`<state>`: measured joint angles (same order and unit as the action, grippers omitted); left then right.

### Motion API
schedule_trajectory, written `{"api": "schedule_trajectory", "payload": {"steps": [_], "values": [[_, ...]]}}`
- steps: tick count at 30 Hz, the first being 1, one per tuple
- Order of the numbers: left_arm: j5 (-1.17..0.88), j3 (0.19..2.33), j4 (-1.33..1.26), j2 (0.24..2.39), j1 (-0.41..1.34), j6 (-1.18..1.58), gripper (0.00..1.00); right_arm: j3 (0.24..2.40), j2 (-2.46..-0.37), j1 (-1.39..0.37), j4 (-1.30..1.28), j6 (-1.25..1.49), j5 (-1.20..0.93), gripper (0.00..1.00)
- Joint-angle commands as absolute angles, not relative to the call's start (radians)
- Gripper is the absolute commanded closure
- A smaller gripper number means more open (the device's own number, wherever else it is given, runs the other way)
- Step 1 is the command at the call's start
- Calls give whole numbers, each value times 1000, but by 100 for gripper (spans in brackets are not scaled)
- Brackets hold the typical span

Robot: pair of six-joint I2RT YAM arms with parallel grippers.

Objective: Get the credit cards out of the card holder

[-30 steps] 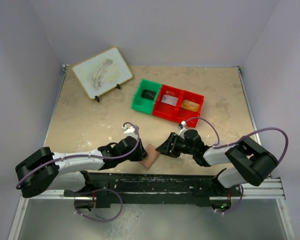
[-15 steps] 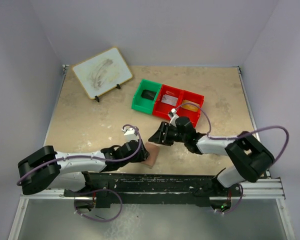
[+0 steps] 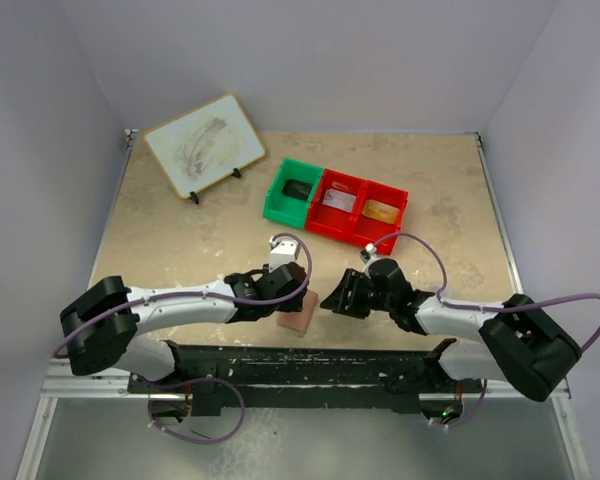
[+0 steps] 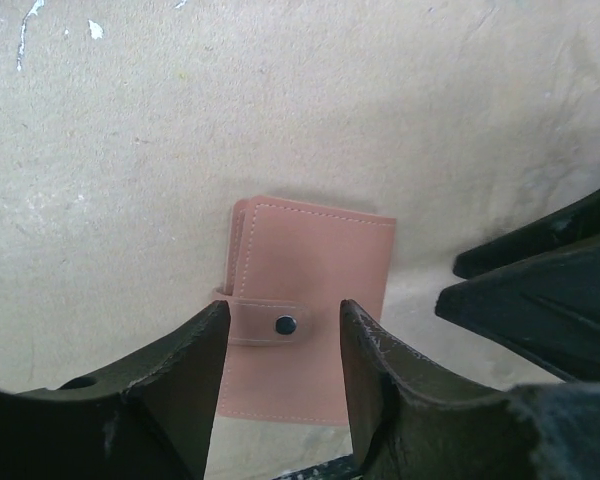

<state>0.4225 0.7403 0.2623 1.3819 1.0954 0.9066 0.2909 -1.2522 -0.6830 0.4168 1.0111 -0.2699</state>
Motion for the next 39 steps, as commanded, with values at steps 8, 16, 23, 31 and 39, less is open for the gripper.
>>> {"api": "schedule_trajectory", "payload": {"steps": [8,16,23,31,39], "values": [[403,856,423,1486,1116,806,54,273,-1362,-703,670,1123,-327,49],[410,873,414,1527,1138,819,50,302,-1456,-722,729,1135,-346,47],[456,868,428,1563,1154,836,51,328,-1507,-729,745,1137,-346,46],[509,888,441,1580,1155,815,67,365,-1558,-735,736,1117,-363,46],[467,834,358,1544,1155,837,83,398,-1578,-742,684,1091,-333,53]]}}
